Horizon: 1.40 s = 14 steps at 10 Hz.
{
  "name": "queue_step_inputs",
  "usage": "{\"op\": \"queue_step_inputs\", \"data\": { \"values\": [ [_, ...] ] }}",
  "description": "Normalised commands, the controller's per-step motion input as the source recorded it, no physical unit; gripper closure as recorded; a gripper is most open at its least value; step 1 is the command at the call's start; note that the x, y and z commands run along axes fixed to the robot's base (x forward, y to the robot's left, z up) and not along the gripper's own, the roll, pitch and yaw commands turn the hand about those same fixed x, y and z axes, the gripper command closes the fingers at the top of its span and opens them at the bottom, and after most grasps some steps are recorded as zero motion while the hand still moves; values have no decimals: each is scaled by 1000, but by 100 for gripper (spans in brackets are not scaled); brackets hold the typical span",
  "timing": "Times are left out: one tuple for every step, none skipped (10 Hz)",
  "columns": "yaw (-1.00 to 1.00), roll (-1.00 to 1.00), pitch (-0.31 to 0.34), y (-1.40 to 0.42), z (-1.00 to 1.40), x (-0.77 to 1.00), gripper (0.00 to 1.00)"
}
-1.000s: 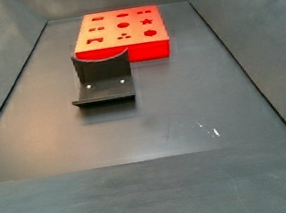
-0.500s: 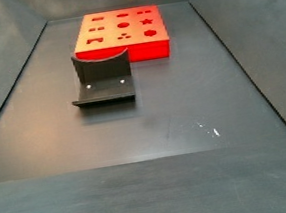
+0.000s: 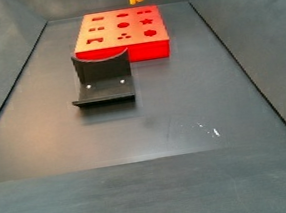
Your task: Insert the square-circle object.
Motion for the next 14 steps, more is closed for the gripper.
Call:
{"op": "queue_step_inputs", "data": {
  "values": [
    [-1000,10,0,0,-126,0,100],
    [-1000,0,0,0,-91,0,100],
    [-1000,0,-11,0,-63,0,100],
    [-1000,0,-24,0,-83,0,100],
    [-1000,-71,-73,-3,-103,0,100],
    [-860,-266,-267,-57,-97,-43,100],
    [-731,-350,-309,-83,-71,-49,100],
    [-709,-303,-300,-154,-114,-37,100],
    [-809,-221,-239,-166,-100,-26,100],
    [-951,0,-34,-200,-54,0,100],
    [-677,60,-6,-91,0,-149,100],
    [-69,159,100,-29,-123,0,100],
    [29,364,204,-157,-194,0,100],
    [274,400,190,-237,-237,0,100]
  ]
}}
